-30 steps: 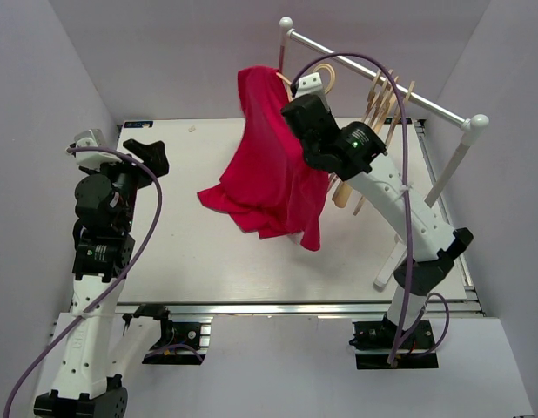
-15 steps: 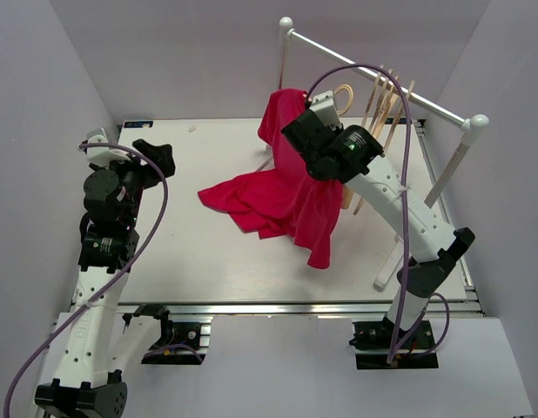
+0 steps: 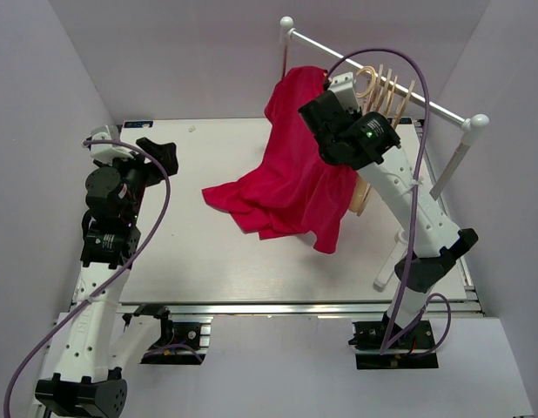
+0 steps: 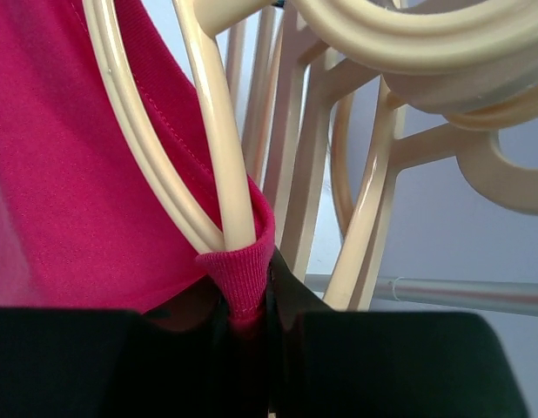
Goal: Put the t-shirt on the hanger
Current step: Place the hanger at the clothesline.
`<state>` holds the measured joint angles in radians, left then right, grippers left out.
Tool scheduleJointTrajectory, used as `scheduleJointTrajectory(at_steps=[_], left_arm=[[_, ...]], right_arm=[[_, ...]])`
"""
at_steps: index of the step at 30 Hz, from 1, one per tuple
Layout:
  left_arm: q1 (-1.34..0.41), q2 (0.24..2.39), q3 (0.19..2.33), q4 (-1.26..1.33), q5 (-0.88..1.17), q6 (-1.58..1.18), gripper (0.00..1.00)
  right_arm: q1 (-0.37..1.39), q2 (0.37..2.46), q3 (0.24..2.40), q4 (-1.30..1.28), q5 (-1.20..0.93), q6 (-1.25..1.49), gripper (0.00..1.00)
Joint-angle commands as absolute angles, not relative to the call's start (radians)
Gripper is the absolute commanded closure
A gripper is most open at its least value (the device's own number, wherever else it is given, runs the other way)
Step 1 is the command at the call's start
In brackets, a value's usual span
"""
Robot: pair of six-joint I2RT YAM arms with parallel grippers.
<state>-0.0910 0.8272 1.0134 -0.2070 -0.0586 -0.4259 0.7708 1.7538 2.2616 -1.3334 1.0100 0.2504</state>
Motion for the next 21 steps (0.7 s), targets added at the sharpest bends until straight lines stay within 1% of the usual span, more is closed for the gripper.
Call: scheduleJointTrajectory(at_steps=[1, 5, 6, 10, 11, 13, 17, 21], left_arm=[[-0.087, 0.833, 0.999, -0.169, -0.02, -0.422, 0.02], [-0.087, 0.864, 0.996, -0.152, -0.002, -0.433, 0.02], [-0.087, 0.877, 0.996, -0.152, 0.032, -0.433, 0.02], [-0.087, 0.897, 0.989, -0.144, 0.04, -0.433, 0.02], [-0.089, 0.9, 0.989, -0.144, 0.041, -0.427, 0.02], [-0.087, 0.907, 0.994, -0.15, 0.04, -0.417, 0.02], [-0.089, 0.911, 0.986, -0.158, 0.023, -0.4, 0.02], [-0.087, 0.913, 0.98, -0.156, 0.015, -0.388, 0.02]], right_arm=[[0.736, 1.698, 2.214, -1.304, 1.072, 0.267, 1.0], [0.729, 1.68, 2.187, -1.307, 1.083, 0.253, 1.0], [0.729, 1.683, 2.189, -1.305, 1.086, 0.252, 1.0], [0.727, 1.744, 2.269, -1.304, 1.091, 0.207, 1.0], [0.729, 1.764, 2.328, -1.301, 1.095, 0.198, 1.0], [0.729, 1.818, 2.377, -1.276, 1.101, 0.166, 1.0], [0.729, 1.841, 2.367, -1.114, 1.115, 0.074, 1.0], [0.727, 1.874, 2.376, -0.997, 1.234, -0.039, 1.0]])
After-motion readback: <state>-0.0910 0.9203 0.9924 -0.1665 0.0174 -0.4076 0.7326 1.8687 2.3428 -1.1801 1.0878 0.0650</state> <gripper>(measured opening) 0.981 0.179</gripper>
